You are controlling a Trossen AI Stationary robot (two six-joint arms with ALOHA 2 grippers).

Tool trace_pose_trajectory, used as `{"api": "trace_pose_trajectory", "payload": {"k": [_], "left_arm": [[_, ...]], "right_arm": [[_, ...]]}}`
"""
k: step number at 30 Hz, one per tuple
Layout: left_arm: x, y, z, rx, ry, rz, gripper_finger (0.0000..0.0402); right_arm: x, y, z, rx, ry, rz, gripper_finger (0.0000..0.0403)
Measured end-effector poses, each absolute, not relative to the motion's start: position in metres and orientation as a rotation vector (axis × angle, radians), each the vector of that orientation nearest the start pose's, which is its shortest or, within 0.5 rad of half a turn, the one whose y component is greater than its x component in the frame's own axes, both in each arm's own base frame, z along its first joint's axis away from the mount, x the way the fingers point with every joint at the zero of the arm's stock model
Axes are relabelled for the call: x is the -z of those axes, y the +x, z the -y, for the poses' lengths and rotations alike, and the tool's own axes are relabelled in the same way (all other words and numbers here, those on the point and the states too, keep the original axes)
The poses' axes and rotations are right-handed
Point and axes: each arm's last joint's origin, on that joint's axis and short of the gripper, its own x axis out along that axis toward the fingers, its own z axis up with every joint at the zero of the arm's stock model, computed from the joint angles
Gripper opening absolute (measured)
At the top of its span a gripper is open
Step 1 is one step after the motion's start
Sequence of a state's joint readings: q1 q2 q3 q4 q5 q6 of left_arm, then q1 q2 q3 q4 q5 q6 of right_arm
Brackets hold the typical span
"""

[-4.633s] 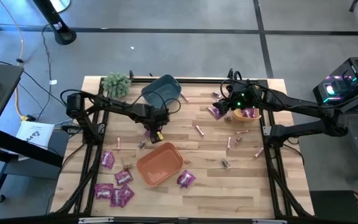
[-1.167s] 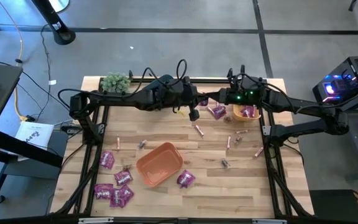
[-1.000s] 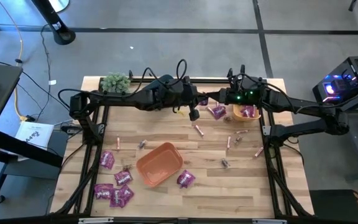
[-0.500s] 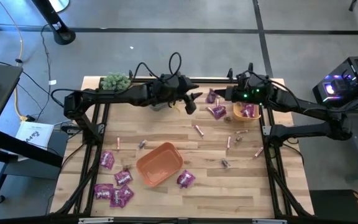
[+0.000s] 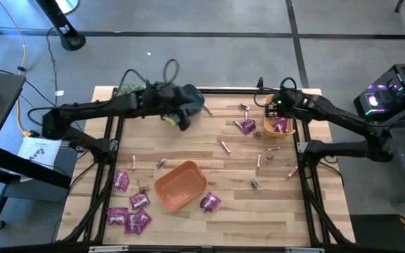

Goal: Sort candy
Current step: Put the purple candy into the yellow bin

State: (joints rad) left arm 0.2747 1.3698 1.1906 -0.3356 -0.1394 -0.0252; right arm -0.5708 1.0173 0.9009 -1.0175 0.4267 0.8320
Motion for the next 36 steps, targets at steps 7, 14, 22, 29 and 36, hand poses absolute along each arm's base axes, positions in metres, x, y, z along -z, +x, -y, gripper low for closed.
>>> {"api": "trace_pose_trajectory", "payload": {"k": [7, 14, 22, 29, 36], "left_arm": [[-0.318, 0.241, -0.075, -0.468, -0.254, -0.416, 0.0188], [-0.312, 0.22, -0.06, -0.482, -0.309, -0.394, 0.0188], [-0.306, 0.219, -0.058, -0.468, -0.265, -0.453, 0.0188], [-0.305, 0.219, -0.06, -0.484, -0.255, -0.457, 0.0188], [-0.305, 0.219, -0.06, -0.485, -0.255, -0.46, 0.0188]], "right_arm": [[-0.254, 0.142, 0.122, 1.503, 0.681, -0.885, 0.0005], [-0.241, 0.147, 0.133, 1.423, 0.718, -1.016, 0.0082], [-0.26, 0.174, 0.124, 0.987, 0.692, -0.816, 0.0179], [-0.237, 0.216, 0.107, 0.571, 0.395, -1.011, 0.0186], [-0.185, 0.241, 0.117, 0.617, 0.297, -1.232, 0.0186]]}}
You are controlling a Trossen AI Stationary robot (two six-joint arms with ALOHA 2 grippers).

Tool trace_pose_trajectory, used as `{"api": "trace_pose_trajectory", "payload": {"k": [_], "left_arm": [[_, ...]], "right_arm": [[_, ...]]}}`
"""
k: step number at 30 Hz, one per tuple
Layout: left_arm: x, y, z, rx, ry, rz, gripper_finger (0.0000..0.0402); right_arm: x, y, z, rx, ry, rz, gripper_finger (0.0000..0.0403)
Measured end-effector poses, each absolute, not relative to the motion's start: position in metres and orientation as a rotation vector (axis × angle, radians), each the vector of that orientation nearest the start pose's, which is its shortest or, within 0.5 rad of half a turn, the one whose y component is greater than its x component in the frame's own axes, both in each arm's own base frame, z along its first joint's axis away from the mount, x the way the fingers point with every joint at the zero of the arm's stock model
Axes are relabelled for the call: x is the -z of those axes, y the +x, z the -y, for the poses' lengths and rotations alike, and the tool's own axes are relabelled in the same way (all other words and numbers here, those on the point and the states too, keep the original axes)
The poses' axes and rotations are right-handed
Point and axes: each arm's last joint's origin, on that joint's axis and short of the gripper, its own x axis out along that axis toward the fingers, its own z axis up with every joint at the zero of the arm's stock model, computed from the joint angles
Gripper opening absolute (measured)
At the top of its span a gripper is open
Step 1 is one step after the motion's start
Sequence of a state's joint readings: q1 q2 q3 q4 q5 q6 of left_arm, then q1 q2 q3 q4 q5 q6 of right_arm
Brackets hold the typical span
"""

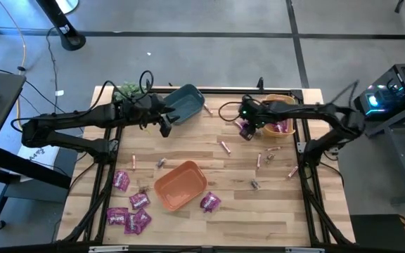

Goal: Sort candy
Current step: Put the purple candy into the yellow bin

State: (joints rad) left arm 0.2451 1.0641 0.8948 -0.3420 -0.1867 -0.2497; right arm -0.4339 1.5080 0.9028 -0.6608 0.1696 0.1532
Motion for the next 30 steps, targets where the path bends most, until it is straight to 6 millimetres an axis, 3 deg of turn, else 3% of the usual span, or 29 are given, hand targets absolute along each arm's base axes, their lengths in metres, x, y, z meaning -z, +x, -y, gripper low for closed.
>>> {"api": "trace_pose_trajectory", "payload": {"k": [6, 11, 13, 16, 17, 19, 26, 30], "left_arm": [[-0.305, 0.219, -0.06, -0.488, -0.255, -0.461, 0.0188], [-0.305, 0.219, -0.061, -0.513, -0.248, -0.458, 0.0188], [-0.305, 0.219, -0.061, -0.517, -0.247, -0.458, 0.0188], [-0.305, 0.219, -0.061, -0.517, -0.247, -0.457, 0.0188], [-0.305, 0.219, -0.061, -0.517, -0.247, -0.457, 0.0188], [-0.305, 0.219, -0.061, -0.514, -0.236, -0.46, 0.0188], [-0.305, 0.219, -0.062, -0.513, -0.204, -0.464, 0.0188], [-0.305, 0.219, -0.061, -0.5, -0.214, -0.469, 0.0188]], "right_arm": [[-0.155, 0.249, 0.124, 0.661, 0.204, -1.351, 0.0186], [-0.14, 0.255, 0.127, 0.731, 0.232, -1.362, 0.0182], [-0.138, 0.256, 0.127, 0.739, 0.246, -1.359, 0.016], [-0.143, 0.255, 0.122, 0.733, 0.251, -1.349, 0.0077], [-0.147, 0.254, 0.119, 0.721, 0.254, -1.348, 0.0042], [-0.164, 0.252, 0.116, 0.711, 0.261, -1.314, 0.0017], [-0.255, 0.238, 0.106, 0.835, 0.248, -1.083, 0.0006], [-0.281, 0.211, 0.109, 1.055, 0.258, -1.091, 0.0002]]}}
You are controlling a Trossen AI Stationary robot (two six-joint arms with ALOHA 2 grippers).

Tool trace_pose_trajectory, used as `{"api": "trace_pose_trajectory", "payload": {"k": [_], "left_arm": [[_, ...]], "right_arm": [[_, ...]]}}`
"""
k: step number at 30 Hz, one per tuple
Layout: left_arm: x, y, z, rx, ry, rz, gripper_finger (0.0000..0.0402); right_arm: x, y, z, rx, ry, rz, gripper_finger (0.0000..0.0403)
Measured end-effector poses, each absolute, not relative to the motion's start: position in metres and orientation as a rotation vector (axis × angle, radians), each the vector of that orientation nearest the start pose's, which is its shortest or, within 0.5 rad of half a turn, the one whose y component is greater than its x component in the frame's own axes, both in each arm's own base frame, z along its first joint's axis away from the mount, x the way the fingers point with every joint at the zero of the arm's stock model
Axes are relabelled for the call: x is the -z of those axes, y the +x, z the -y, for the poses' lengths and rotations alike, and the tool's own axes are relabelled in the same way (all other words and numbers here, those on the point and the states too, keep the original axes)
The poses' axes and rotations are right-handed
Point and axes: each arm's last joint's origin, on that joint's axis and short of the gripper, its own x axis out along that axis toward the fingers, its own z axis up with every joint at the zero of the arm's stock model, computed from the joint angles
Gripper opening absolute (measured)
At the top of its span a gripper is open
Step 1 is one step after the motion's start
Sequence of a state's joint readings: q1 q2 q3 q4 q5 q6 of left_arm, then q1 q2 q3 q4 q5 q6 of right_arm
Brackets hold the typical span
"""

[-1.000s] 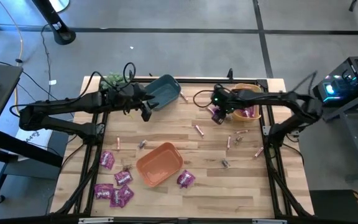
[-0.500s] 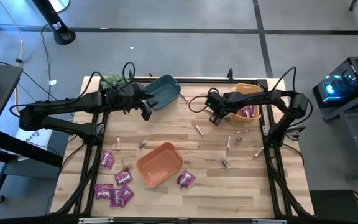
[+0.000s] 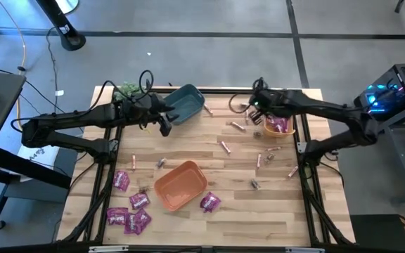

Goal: Sort candy
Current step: Put the purple candy into the yellow bin, then adjust the purple candies on the table

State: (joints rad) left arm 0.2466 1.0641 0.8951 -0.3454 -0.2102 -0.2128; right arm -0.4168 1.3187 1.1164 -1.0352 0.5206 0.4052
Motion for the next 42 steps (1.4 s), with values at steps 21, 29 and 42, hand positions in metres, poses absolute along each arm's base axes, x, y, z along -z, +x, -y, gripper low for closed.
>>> {"api": "trace_pose_trajectory", "payload": {"k": [21, 29, 42], "left_arm": [[-0.282, 0.209, 0.0, -0.072, -0.468, -0.834, 0.0188], [-0.271, 0.185, 0.058, 0.076, -0.601, -1.135, 0.0128], [-0.218, 0.144, 0.18, -0.103, -0.694, -1.691, 0.0001]], "right_arm": [[-0.244, 0.158, 0.145, 1.337, 0.574, -1.086, 0.0171], [-0.251, 0.171, 0.147, 1.127, 0.689, -0.934, 0.0211], [-0.257, 0.182, 0.154, 1.038, 0.699, -0.799, 0.0212]]}}
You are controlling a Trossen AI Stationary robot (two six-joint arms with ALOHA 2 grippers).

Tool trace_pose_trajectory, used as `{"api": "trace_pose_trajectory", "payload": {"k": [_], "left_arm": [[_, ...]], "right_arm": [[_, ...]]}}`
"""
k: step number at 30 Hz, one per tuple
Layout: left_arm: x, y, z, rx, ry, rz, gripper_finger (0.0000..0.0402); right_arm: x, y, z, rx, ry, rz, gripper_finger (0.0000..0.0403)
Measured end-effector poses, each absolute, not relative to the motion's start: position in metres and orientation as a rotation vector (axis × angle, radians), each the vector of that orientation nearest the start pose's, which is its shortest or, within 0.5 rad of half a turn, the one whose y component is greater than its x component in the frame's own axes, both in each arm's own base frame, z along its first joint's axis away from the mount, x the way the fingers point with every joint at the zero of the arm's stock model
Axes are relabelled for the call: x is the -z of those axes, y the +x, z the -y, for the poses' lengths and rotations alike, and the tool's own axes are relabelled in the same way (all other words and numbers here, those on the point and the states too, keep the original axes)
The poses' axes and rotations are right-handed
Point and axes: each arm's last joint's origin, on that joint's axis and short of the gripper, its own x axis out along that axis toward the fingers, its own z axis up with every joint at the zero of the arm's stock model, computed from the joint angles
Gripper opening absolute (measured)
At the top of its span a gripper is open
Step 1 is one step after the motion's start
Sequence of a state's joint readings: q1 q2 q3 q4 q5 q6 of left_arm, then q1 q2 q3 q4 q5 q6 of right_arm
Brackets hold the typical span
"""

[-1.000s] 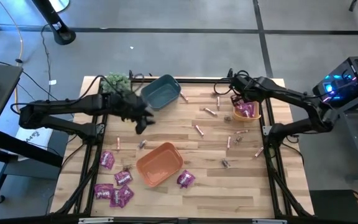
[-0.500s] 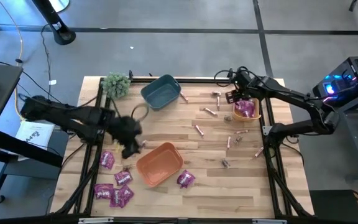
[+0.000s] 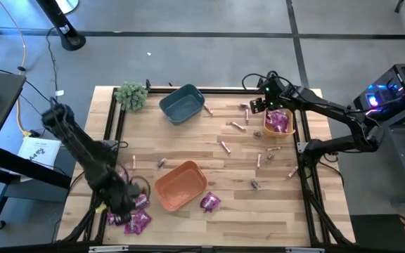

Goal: Sort candy
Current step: Adjust the purple candies on the table

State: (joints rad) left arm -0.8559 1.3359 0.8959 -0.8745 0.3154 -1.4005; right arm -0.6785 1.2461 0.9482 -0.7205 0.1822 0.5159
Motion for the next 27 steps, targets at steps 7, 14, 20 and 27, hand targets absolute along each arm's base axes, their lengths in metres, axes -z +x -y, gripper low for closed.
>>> {"api": "trace_pose_trajectory", "payload": {"k": [7, 14, 20, 27], "left_arm": [[-0.163, 0.154, 0.22, -0.226, -0.741, -1.882, 0.0], [-0.126, 0.158, 0.225, -0.402, -0.696, -1.952, 0.0], [-0.115, 0.176, 0.22, -0.323, -0.714, -1.974, 0.0], [-0.118, 0.214, 0.165, -0.381, -0.606, -1.81, 0.0]], "right_arm": [[-0.259, 0.184, 0.155, 1.035, 0.695, -0.774, 0.0212], [-0.259, 0.186, 0.154, 0.969, 0.704, -0.77, 0.0212], [-0.259, 0.187, 0.153, 0.923, 0.726, -0.774, 0.0212], [-0.259, 0.187, 0.153, 0.9, 0.738, -0.775, 0.0212]]}}
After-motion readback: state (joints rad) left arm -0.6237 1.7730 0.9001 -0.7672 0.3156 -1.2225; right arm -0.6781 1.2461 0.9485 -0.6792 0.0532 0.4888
